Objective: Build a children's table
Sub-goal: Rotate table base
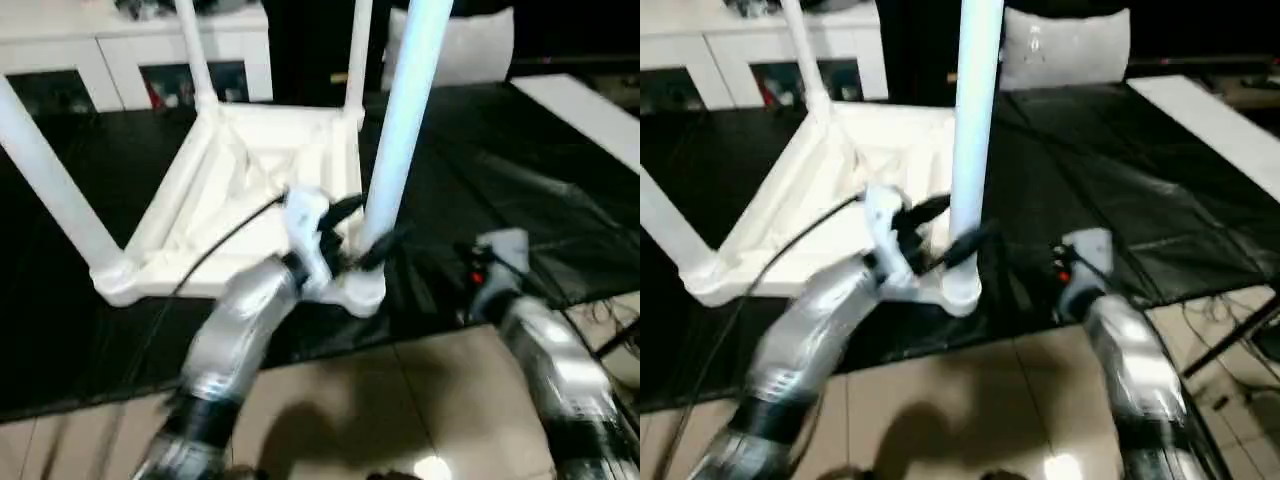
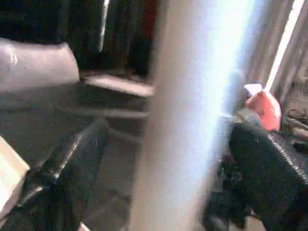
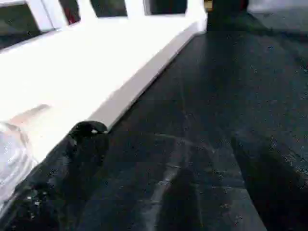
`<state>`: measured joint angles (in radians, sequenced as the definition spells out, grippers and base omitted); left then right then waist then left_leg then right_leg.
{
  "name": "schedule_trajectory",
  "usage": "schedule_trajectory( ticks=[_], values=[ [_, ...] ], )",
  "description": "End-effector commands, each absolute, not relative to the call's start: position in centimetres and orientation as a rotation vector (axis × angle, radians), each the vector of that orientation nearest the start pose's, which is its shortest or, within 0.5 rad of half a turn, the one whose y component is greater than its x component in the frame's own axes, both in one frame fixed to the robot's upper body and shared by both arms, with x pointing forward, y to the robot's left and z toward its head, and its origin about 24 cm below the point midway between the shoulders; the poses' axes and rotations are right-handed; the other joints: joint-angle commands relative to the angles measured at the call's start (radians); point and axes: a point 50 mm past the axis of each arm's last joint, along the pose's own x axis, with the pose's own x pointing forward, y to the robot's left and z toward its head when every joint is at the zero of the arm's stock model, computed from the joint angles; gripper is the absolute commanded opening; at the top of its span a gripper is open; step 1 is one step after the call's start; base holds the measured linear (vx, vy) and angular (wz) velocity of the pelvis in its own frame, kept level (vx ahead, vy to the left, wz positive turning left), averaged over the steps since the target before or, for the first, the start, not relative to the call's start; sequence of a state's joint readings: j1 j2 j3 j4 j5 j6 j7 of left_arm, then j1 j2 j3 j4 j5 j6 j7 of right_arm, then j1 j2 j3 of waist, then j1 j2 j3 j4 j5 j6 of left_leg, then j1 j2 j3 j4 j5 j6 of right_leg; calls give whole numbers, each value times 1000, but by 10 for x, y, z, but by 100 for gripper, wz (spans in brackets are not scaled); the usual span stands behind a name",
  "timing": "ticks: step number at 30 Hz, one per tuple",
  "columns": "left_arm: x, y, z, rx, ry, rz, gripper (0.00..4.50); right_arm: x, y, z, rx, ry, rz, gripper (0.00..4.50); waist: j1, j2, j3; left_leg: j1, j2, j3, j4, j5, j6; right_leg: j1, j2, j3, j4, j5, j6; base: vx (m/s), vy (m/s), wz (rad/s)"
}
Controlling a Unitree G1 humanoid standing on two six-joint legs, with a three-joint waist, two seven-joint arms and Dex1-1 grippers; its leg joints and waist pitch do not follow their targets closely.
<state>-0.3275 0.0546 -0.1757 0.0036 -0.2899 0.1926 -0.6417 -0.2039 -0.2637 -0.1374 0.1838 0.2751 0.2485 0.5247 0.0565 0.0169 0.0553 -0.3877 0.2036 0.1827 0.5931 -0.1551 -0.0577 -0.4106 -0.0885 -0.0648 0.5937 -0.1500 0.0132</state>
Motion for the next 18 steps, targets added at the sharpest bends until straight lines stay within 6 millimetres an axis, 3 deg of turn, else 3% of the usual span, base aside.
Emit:
schedule_trajectory(
  ticks=[1,5,6,7,8,10,11,12,13,14,16,18],
  values=[
    [272,71,114,-130,-135,-972,437,277,-203,61,94,146,397,450,-3,-6,-61,21,22,-9,-81,-415,13,34,-33,29,-96,-469,-122,0,0,0],
    [258,97,111,-107,-141,-841,437,254,-197,66,83,166,411,450,-9,-6,-52,27,16,-14,-80,-478,-12,20,-33,22,-115,-619,-56,0,0,0],
    [258,101,110,-108,-140,-803,437,252,-195,67,89,169,410,450,-10,-11,-53,25,17,-17,-81,-474,-17,23,-33,23,-114,-625,-40,0,0,0],
    [257,104,110,-109,-138,-781,437,250,-195,68,93,171,409,450,-11,-9,-52,23,17,-17,-83,-478,-17,20,-33,23,-118,-634,-33,0,0,0],
    [255,112,106,-114,-123,-723,437,247,-194,69,87,173,394,450,-19,-16,-50,27,13,-17,-79,-500,-22,13,-29,16,-125,-665,-17,0,0,0],
    [253,126,102,-105,-106,-596,437,242,-195,70,101,182,350,450,-26,-14,-47,23,11,-22,-81,-507,-27,16,-32,11,-129,-693,2,0,0,0],
    [252,130,102,-98,-100,-555,437,240,-195,72,110,189,333,450,-36,-32,-46,20,9,-23,-80,-514,-27,16,-30,5,-137,-713,19,0,0,0],
    [252,130,102,-98,-100,-555,437,240,-195,72,110,189,333,450,-35,-20,-46,28,7,-26,-78,-531,-32,9,-31,3,-140,-735,33,0,0,0],
    [250,144,97,-80,-59,-420,437,237,-195,76,125,201,273,450,-37,-18,-43,32,6,-25,-75,-541,-34,3,-30,3,-144,-743,37,0,0,0],
    [250,153,93,-59,-26,-325,437,236,-194,79,125,211,245,450,-45,-30,-42,28,4,-28,-76,-545,-38,7,-27,-3,-146,-743,45,0,0,0],
    [249,161,92,-51,-25,-225,437,234,-191,81,101,230,216,450,-56,-28,-41,31,3,-33,-77,-565,-44,7,-24,-8,-149,-741,55,0,0,0],
    [248,162,93,-57,-41,-204,437,233,-190,81,83,236,208,450,-68,-18,-40,36,8,-40,-83,-606,-43,15,-25,-19,-160,-716,50,0,0,0]
  ],
)
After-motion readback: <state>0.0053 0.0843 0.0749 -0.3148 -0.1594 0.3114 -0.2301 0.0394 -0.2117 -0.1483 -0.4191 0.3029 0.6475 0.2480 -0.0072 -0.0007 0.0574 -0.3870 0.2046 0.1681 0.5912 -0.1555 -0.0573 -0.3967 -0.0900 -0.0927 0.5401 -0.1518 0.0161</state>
